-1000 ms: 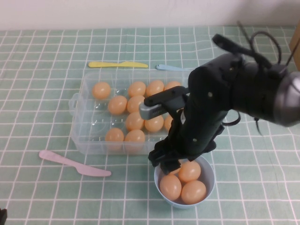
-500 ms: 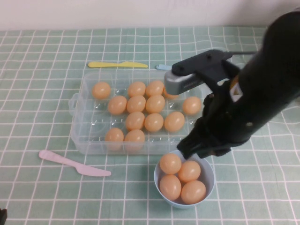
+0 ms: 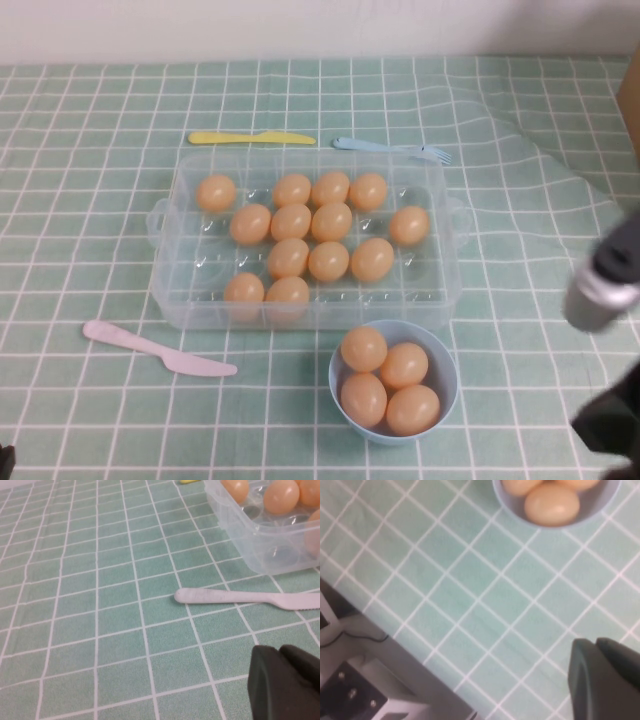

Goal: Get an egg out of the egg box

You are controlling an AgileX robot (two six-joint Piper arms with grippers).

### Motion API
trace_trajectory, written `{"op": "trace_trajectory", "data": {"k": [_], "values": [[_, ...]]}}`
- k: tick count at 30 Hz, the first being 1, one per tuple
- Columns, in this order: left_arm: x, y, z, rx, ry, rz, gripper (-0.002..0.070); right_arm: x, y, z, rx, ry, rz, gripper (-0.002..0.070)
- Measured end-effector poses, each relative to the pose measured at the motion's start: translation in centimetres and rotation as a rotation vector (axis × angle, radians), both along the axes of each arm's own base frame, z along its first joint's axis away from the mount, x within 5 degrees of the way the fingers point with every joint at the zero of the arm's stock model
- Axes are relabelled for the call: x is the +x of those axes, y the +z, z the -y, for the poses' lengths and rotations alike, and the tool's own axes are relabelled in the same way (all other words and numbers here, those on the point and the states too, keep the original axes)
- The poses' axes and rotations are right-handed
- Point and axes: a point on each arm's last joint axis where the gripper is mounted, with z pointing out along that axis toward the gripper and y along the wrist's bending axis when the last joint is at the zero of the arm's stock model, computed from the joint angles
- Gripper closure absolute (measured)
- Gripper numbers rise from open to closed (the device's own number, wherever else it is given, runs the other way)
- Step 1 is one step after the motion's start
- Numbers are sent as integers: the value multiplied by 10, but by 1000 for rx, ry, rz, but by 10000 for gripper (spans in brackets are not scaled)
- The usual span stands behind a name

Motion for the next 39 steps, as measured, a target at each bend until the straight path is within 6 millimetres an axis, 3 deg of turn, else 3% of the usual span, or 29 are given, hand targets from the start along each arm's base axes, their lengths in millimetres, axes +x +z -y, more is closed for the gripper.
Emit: {"op": "trace_trajectory", "data": {"k": [8,15,20,28,36,39], "values": [[0,0,0,0,0,0,678,-27,-9,28,15,-1,31,691],[0,0,0,0,0,0,678,-22,-40,35,2,-38,95,692],[0,0,0,0,0,0,678,-12,-65,60,156,-251,283,692],[0,0,0,0,0,0,678,-37,-110,107,343,-573,654,692],[0,0,0,0,0,0,678,-61,-161,124,409,-719,934,692],[0,0,0,0,0,0,678,-64,-167,126,410,-743,969,692]]}}
